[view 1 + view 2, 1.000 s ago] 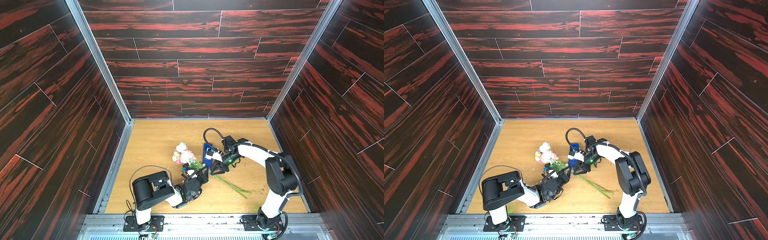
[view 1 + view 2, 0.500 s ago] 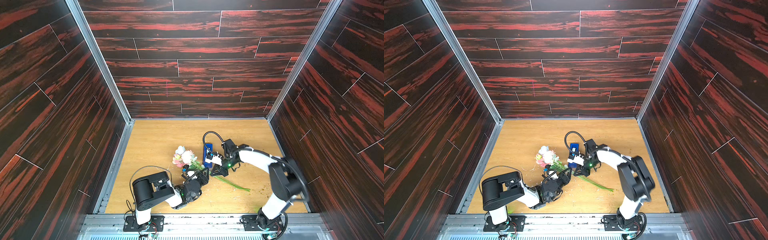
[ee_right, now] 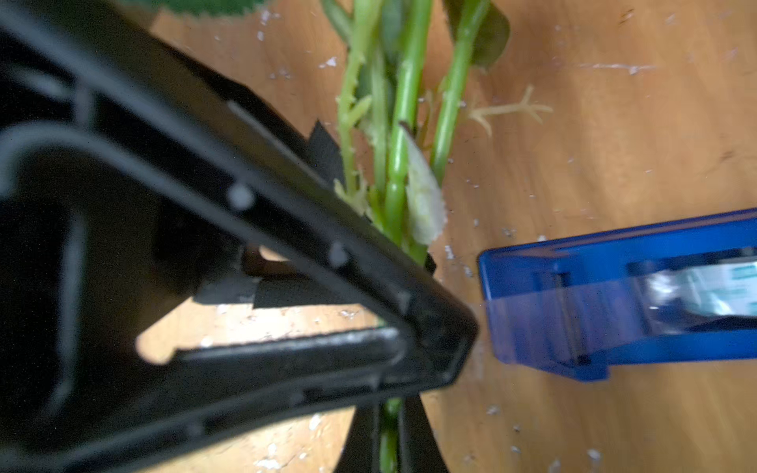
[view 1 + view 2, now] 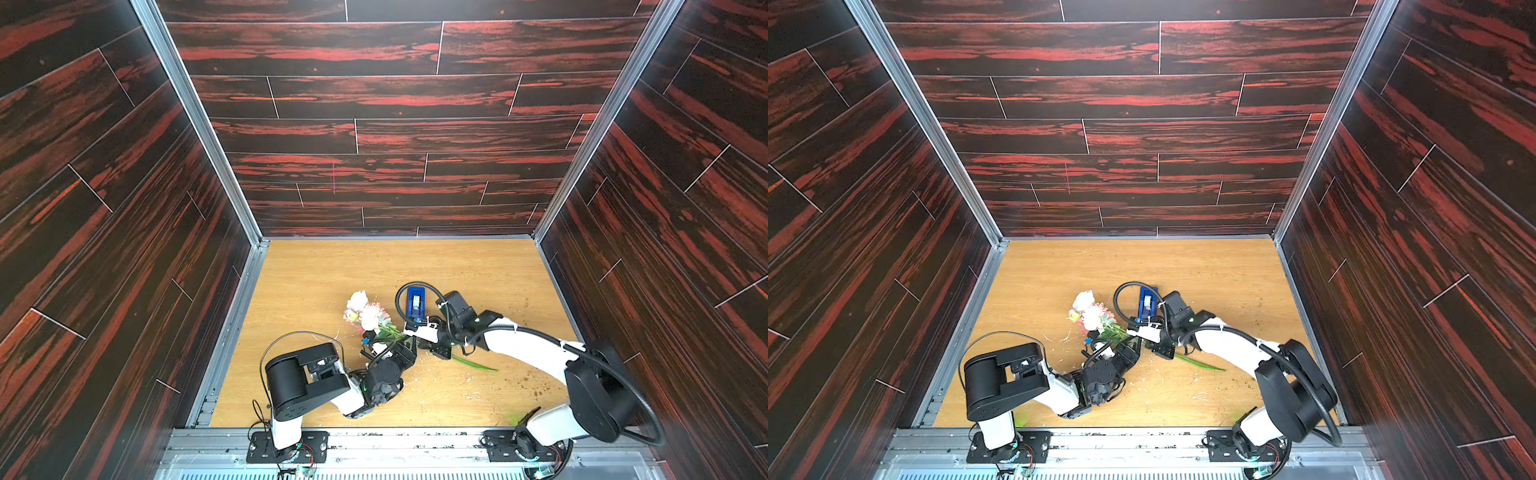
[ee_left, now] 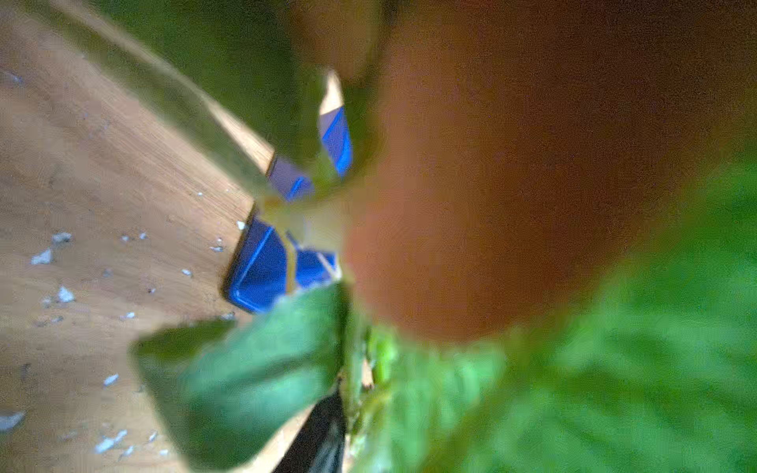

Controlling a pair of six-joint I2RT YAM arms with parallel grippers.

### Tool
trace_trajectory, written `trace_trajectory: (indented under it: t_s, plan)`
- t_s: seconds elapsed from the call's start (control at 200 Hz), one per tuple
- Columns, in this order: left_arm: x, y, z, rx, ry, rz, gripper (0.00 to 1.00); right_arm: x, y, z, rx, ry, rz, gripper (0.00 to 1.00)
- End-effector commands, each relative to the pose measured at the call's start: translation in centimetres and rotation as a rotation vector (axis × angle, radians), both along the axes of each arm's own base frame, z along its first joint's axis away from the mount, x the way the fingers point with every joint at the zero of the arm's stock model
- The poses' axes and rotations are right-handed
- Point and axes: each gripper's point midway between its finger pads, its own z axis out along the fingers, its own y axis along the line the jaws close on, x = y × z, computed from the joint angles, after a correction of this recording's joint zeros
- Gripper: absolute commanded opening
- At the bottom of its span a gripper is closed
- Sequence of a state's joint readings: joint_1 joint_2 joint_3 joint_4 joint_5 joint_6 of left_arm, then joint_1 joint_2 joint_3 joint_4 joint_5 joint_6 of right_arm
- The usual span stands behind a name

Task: Wrap bouquets with tape
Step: Wrap the tape around the bouquet.

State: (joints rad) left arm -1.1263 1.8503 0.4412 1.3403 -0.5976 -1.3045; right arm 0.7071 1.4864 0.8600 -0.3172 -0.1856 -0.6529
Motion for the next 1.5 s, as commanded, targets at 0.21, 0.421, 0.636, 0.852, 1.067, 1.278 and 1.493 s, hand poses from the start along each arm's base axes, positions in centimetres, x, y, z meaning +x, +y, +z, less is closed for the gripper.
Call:
trace_trajectory:
  t_s: [0.21,0.421,0.636,0.852,1.067,1.278,1.493]
  plan:
    - [0.4,0.2,1.8,-0.08,-0.031,0.025,0.33,-0.2,0.0,0.2,-0.097,-0.205,0.0,0.0]
    - [0.7,0.3,1.8,-0.082,-0.03,0.032,0.3,-1.1,0.0,0.1,-0.137,-0.238,-0.004,0.0]
    - [0.9,0.5,1.7,-0.083,-0.027,0.041,0.29,-1.9,-0.3,0.3,-0.16,-0.267,-0.016,0.0]
    - [1.1,0.7,1.7,-0.083,-0.028,0.049,0.26,-2.7,-0.8,0.2,-0.16,-0.257,-0.02,0.0]
    - [1.3,0.4,1.6,-0.085,-0.026,0.049,0.13,-3.4,-0.6,0.0,-0.146,-0.238,-0.006,0.0]
    - [1.6,0.1,1.2,-0.086,-0.02,0.048,0.02,-3.8,-0.3,0.1,-0.137,-0.229,0.013,0.0]
    - [1.5,0.2,1.3,-0.076,-0.024,0.043,0.0,-5.5,0.4,0.8,-0.092,-0.152,0.076,0.29]
